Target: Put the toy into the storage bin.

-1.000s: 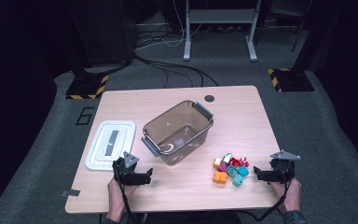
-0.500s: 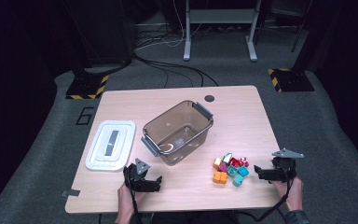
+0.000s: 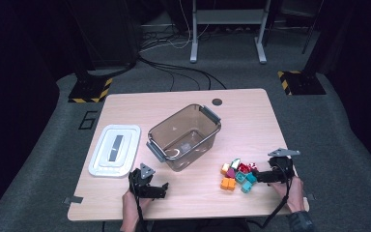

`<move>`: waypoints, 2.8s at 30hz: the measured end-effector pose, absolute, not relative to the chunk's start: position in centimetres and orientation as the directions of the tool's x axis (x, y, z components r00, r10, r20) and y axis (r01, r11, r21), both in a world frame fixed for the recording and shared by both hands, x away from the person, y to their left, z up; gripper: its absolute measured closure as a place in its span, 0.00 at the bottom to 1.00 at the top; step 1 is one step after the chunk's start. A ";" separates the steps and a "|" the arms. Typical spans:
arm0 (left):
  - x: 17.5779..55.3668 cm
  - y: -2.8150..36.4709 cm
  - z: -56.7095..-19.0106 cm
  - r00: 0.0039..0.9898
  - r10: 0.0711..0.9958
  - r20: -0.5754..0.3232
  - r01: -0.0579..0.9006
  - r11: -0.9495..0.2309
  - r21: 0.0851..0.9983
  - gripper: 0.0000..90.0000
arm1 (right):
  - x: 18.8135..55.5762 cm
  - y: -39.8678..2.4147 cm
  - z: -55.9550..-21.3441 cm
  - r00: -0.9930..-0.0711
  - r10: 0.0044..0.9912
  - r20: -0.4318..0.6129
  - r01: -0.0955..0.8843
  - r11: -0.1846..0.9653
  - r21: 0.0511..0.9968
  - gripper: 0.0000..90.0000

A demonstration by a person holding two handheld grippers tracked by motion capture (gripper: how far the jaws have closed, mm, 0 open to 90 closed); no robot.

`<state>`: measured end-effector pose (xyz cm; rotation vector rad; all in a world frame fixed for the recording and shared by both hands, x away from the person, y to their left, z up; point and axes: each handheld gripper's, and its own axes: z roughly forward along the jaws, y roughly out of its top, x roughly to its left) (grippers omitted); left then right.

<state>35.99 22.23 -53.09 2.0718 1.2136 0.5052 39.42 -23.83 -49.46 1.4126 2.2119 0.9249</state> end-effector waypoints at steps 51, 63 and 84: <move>36.0 22.2 -53.1 0.488 0.873 -0.005 0.610 -0.337 0.717 0.00 | 42.4 -21.3 -49.4 -0.462 0.885 0.058 0.738 0.348 0.578 0.65; 36.0 22.3 -53.1 0.490 0.872 -0.003 0.610 -0.340 0.716 0.00 | 42.8 -20.7 -47.4 -0.497 0.866 0.058 0.707 0.365 0.605 0.65; 36.0 22.3 -53.1 0.490 0.872 0.001 0.612 -0.345 0.712 0.00 | 43.1 -18.7 -44.1 -0.552 0.833 0.045 0.657 0.401 0.638 0.65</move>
